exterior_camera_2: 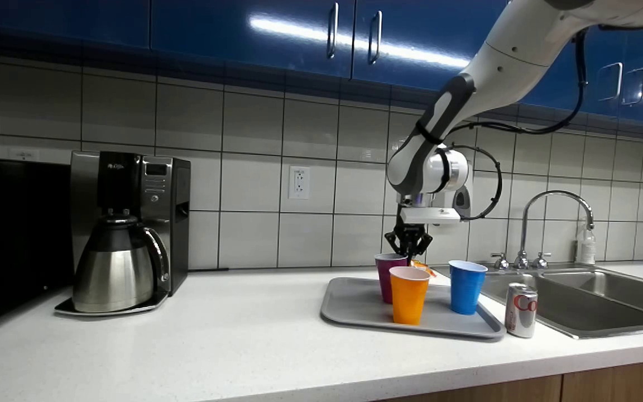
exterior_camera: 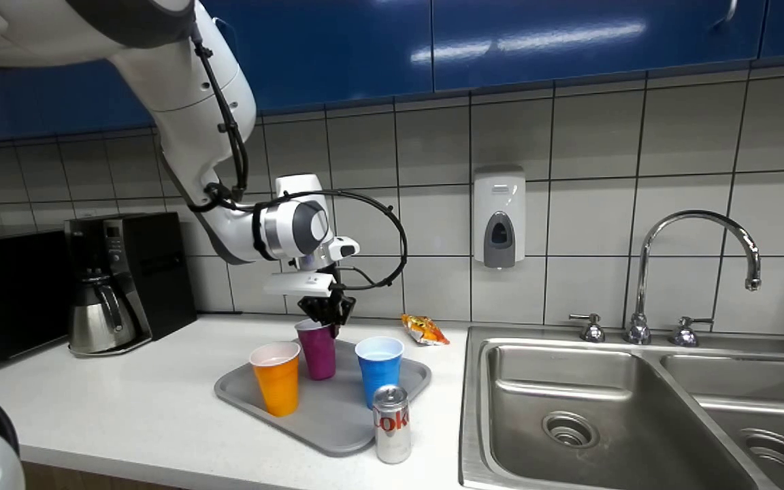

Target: Put the cups on the tray

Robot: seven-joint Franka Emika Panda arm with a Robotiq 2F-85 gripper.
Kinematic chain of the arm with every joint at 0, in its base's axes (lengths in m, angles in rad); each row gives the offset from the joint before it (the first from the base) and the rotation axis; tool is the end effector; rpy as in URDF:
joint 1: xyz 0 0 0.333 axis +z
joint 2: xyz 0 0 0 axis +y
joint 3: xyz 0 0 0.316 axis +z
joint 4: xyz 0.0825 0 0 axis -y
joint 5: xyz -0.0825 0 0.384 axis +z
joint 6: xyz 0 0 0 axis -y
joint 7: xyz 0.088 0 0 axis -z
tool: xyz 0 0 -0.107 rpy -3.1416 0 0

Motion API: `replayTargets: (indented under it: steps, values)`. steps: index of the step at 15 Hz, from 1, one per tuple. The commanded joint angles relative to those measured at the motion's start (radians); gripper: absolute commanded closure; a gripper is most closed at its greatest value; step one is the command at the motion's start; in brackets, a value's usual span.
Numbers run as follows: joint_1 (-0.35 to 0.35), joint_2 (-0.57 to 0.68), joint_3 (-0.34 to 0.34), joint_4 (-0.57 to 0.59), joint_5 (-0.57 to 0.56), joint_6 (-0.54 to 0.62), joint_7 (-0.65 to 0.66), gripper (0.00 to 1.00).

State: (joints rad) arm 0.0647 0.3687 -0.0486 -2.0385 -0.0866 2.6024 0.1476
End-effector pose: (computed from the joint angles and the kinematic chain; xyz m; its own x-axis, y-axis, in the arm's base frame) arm 0.6163 0.0128 0.2806 0.9785 -0.0507 0.1999 -0.0611 -0.9970 0.0465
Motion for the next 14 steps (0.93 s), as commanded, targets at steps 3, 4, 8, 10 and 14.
replayTargets:
  steps: [3,4,8,10,14]
  values:
    - [-0.004,-0.014,-0.003,-0.015,-0.002,-0.002,0.004,0.48]
    - [-0.002,-0.016,-0.006,-0.014,-0.006,-0.007,0.007,0.39]
    - [-0.005,-0.028,-0.009,-0.014,-0.004,-0.027,0.005,0.09]
    - [-0.009,-0.034,-0.009,-0.016,0.002,-0.03,0.001,0.0]
    - [-0.012,-0.057,-0.012,-0.034,0.003,-0.018,-0.004,0.0]
